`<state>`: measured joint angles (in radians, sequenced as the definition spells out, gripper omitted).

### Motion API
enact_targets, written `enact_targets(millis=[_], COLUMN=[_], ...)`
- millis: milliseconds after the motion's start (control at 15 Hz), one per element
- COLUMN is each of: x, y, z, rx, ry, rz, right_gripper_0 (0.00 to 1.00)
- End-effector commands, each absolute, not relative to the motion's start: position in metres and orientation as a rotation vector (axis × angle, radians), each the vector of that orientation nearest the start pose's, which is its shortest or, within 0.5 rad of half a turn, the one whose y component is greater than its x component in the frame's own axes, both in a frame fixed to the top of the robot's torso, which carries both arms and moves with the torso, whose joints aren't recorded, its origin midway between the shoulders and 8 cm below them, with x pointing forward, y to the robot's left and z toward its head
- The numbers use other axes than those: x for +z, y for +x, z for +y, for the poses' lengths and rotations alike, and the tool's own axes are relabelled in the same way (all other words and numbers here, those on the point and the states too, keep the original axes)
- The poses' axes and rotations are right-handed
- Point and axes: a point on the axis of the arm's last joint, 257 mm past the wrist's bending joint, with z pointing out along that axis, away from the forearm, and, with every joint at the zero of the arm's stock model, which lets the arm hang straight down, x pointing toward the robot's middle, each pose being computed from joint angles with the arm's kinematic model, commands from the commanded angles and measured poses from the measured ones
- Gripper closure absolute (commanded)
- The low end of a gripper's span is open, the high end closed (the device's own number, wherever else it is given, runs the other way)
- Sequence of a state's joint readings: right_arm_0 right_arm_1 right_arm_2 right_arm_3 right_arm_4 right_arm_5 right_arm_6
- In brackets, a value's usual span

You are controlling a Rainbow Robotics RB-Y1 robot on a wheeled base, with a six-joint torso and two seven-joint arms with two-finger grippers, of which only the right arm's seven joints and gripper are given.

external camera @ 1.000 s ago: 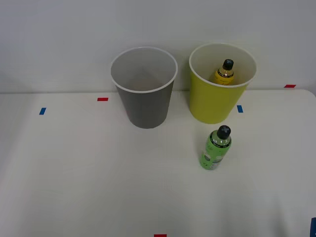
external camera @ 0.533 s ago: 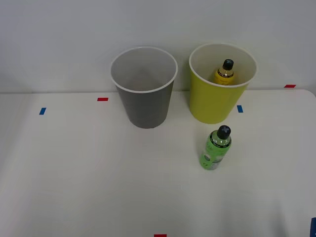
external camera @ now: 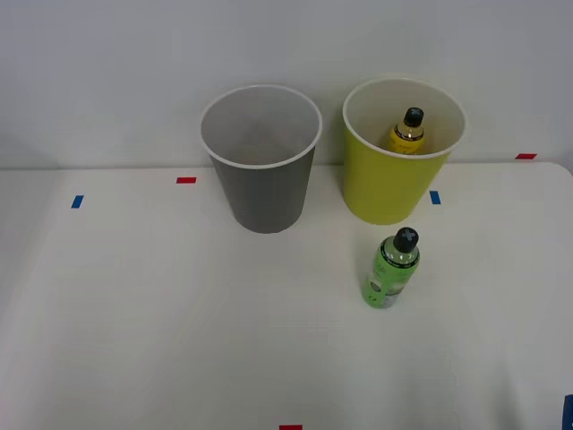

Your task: Put cans in the gray bin, plastic bottles in the light green bin

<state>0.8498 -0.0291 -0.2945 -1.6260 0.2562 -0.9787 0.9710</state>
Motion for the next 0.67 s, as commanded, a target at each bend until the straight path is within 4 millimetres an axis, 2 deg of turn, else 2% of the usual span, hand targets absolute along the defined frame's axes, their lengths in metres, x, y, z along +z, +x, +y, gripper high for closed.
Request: enact_targets(millis=[67, 533, 600, 667], x=[-0.261, -0.261, -0.275, -0.278], y=[0.203, 0.203, 0.206, 0.207], z=[-0.389, -0.389, -0.384, -0.383], rx=[-0.084, -0.084, -0.072, -0.069], ry=[0.156, 0.156, 0.192, 0.191], rz=[1.378, 1.378, 1.398, 1.409], right_gripper_0=[0.00, 0.00, 0.00, 0.00])
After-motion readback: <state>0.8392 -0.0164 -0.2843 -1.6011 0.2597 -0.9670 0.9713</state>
